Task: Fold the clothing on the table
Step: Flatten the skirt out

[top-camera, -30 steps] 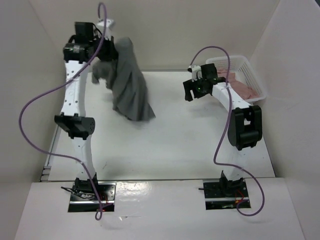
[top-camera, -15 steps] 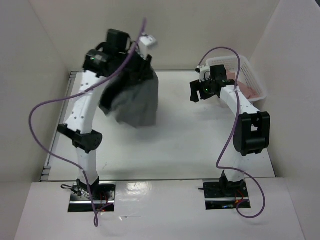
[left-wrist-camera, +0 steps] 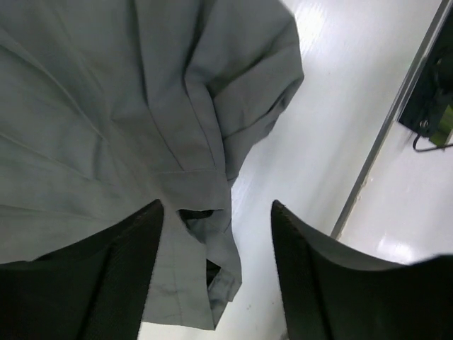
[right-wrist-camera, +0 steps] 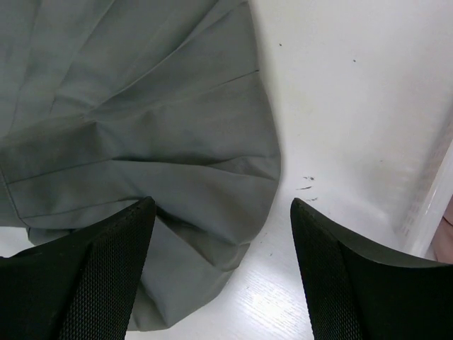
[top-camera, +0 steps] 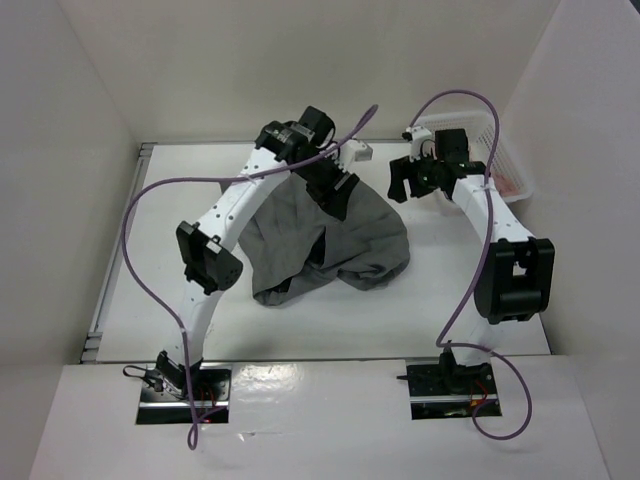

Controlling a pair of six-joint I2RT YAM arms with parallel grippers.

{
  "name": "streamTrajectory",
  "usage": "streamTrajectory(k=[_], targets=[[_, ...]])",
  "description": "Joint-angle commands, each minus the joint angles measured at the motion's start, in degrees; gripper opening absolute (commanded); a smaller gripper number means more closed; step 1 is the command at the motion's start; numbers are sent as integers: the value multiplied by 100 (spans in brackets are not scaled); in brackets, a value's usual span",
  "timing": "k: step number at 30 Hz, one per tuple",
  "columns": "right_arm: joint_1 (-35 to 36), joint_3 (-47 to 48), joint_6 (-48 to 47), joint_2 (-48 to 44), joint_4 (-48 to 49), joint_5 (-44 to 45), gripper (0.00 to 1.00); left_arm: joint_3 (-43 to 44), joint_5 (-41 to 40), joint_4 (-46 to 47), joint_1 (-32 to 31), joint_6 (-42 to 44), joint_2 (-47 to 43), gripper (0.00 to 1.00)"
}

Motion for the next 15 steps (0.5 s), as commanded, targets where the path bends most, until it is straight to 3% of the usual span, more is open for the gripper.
streamTrajectory(k=[1, 4, 7, 15], targets=[[-23, -42, -145, -231, 128, -271, 82, 547, 27, -34, 248, 49, -521, 71], [-23, 28, -145, -283, -73, -395, 82, 496, -429, -34, 626, -161, -1029, 83], [126, 99, -268, -284, -258, -317, 82, -117, -483, 36, 1213, -267, -1556, 91], [1670, 38, -216, -565, -258, 738, 82, -3499, -1299, 677, 1909, -320, -2655, 96]])
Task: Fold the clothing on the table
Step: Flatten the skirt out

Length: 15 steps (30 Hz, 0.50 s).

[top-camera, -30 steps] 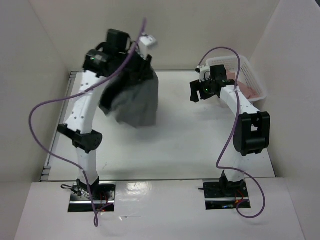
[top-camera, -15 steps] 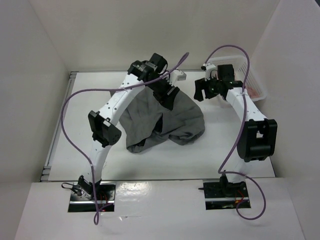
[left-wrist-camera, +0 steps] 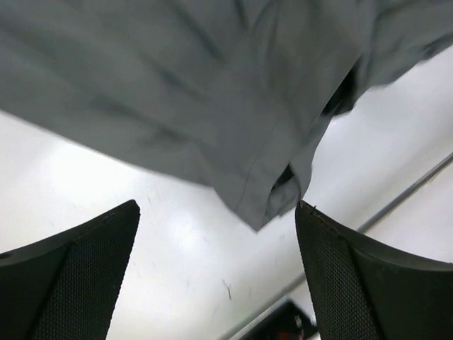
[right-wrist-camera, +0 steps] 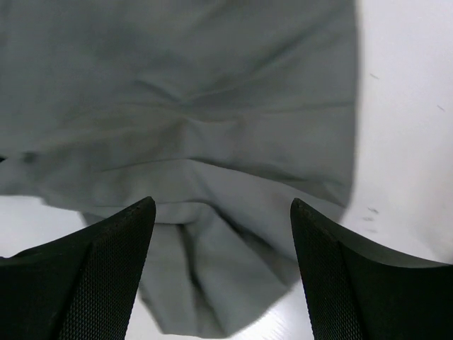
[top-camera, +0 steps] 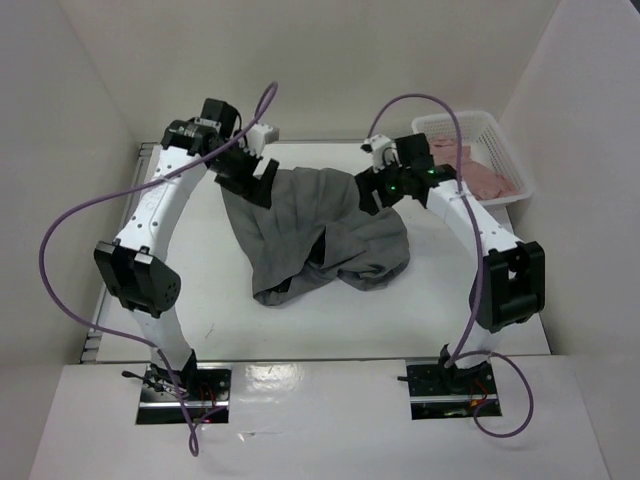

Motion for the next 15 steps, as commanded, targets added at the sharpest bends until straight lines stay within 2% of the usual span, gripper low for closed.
streamTrajectory(k=[1, 6, 10, 15], targets=[[737, 42, 0, -371, -42, 426, 82, -1096, -391, 304, 156, -173, -276, 98], [1730, 42, 124, -371, -42, 1102, 82, -1897, -154, 639, 913, -279, -707, 100], [2477, 42, 186, -265, -42, 1691, 82, -2328, 398, 875, 1414, -279, -936, 100], [2558, -11, 186, -265, 10, 1903, 82, -2865, 751, 1070, 1669, -279, -1051, 100]])
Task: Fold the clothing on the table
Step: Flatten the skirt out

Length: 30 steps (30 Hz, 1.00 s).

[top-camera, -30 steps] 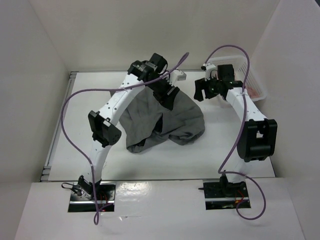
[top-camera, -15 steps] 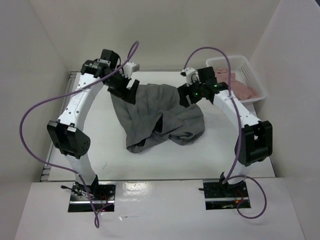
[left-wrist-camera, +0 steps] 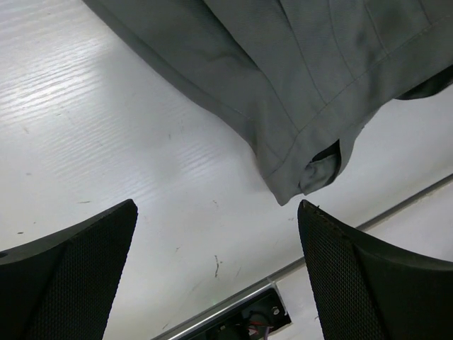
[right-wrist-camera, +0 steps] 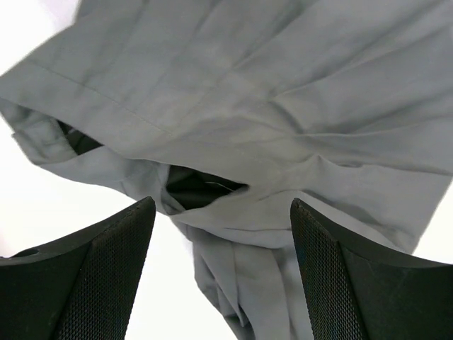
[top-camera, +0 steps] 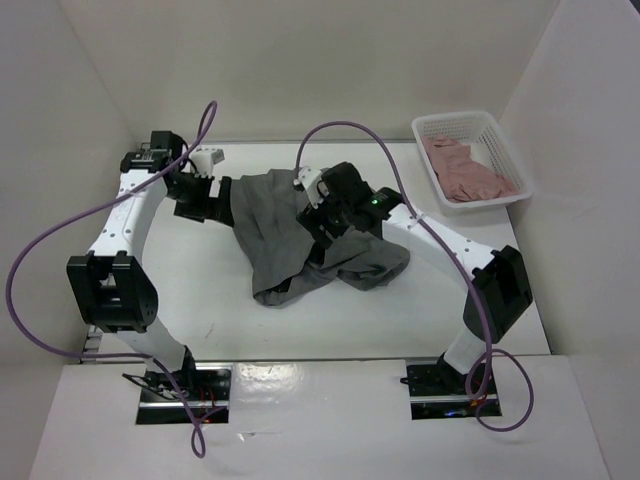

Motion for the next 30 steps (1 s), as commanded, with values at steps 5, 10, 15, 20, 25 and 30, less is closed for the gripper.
streamTrajectory(k=[5, 10, 15, 20, 25, 30], targets=[[-48, -195, 87, -189, 46, 605, 82, -317, 671, 340, -9, -15, -159, 100], [-48, -300, 87, -22, -7, 605, 82, -317, 724, 393, -9, -15, -159, 100], [-48, -406, 87, 83, 63, 772, 82, -370, 777, 393, -9, -15, -159, 100], [-48, -406, 87, 277, 63, 772, 82, -432, 830, 393, -9, 38, -159, 100], [58, -293, 140, 418, 116, 703, 82, -554, 882, 499, -9, 38, -107, 100], [338, -231, 140, 470, 54, 702, 82, -616, 935, 551, -9, 91, -106, 100]])
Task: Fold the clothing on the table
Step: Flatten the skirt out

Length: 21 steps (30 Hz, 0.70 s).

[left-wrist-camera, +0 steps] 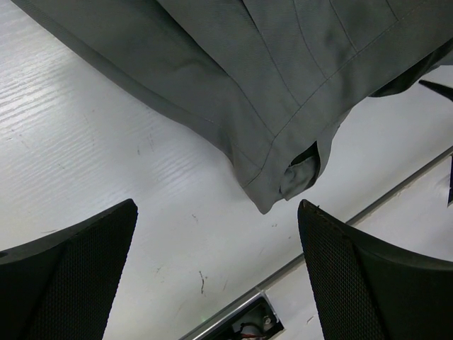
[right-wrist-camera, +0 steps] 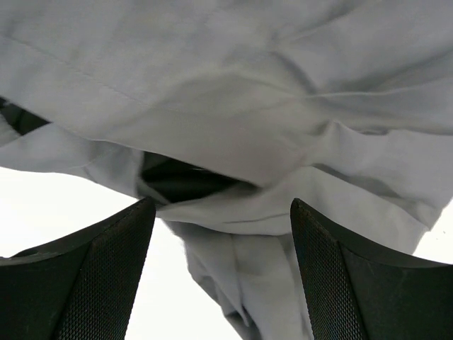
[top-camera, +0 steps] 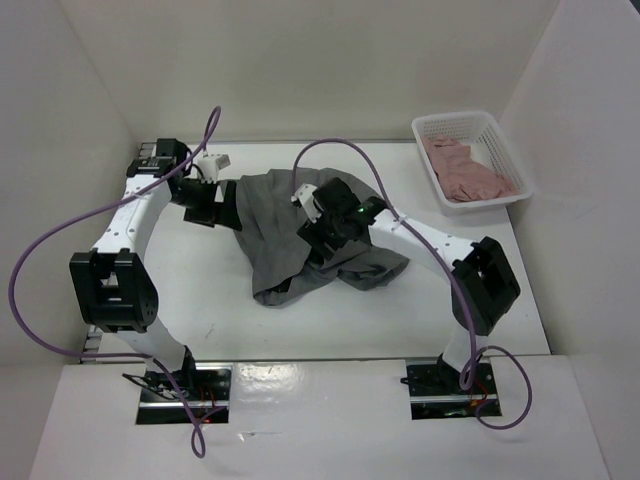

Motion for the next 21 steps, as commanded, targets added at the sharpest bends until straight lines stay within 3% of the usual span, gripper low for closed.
streamTrajectory(k=[1, 21], targets=[[210, 137, 57, 101, 65, 85, 82, -65, 240, 114, -2, 91, -34, 100], [210, 716, 57, 559, 408, 859, 79, -224, 293, 167, -2, 143, 71, 100]])
